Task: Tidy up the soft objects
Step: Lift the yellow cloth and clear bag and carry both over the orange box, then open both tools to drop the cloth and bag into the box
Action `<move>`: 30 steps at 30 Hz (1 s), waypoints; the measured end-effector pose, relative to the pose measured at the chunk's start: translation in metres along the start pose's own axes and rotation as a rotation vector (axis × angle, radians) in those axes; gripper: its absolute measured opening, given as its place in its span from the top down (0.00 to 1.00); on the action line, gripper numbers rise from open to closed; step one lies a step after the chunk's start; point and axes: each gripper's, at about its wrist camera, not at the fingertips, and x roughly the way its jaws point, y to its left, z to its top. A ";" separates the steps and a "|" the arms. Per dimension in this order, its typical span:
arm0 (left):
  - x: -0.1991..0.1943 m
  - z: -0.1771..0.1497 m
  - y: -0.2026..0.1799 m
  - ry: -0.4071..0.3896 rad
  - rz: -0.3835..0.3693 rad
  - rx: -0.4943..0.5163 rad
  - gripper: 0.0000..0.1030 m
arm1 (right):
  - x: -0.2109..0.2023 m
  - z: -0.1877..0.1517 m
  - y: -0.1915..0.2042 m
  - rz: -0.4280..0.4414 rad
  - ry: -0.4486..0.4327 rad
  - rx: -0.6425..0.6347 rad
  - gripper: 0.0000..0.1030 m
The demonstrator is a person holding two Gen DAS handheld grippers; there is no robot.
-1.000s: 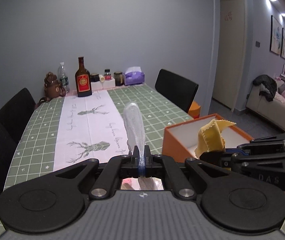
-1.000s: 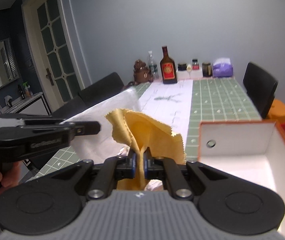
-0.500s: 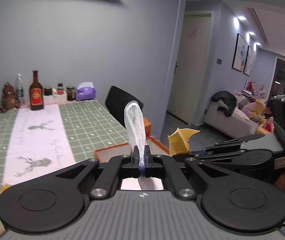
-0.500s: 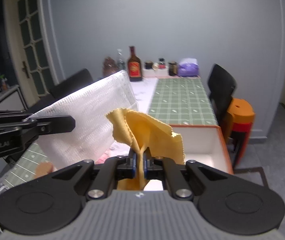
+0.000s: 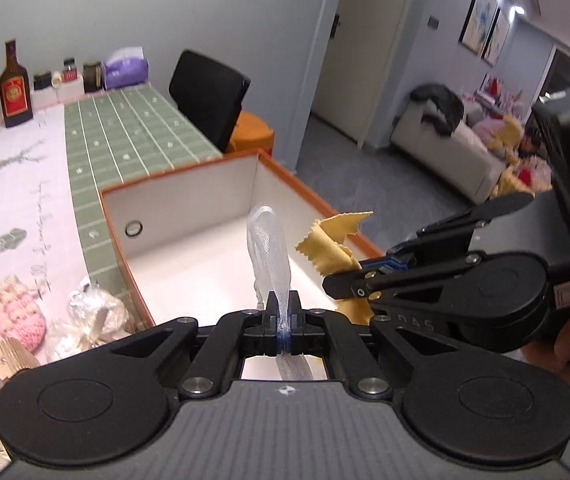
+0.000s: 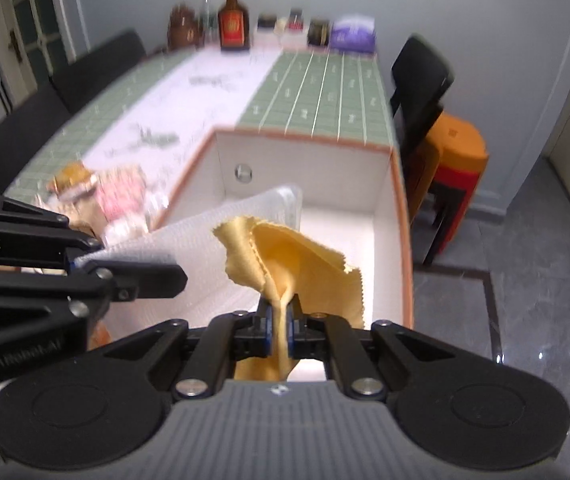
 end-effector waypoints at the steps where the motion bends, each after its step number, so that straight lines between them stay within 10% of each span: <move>1: 0.005 -0.003 0.000 0.019 0.005 0.004 0.98 | 0.008 -0.001 -0.003 0.000 0.026 -0.001 0.96; 19: 0.063 -0.008 -0.001 0.268 0.055 0.052 0.93 | 0.096 0.001 -0.013 0.062 0.323 -0.051 0.94; 30: 0.060 -0.006 0.000 0.245 0.083 0.027 0.46 | 0.100 -0.002 -0.024 0.036 0.351 -0.052 0.73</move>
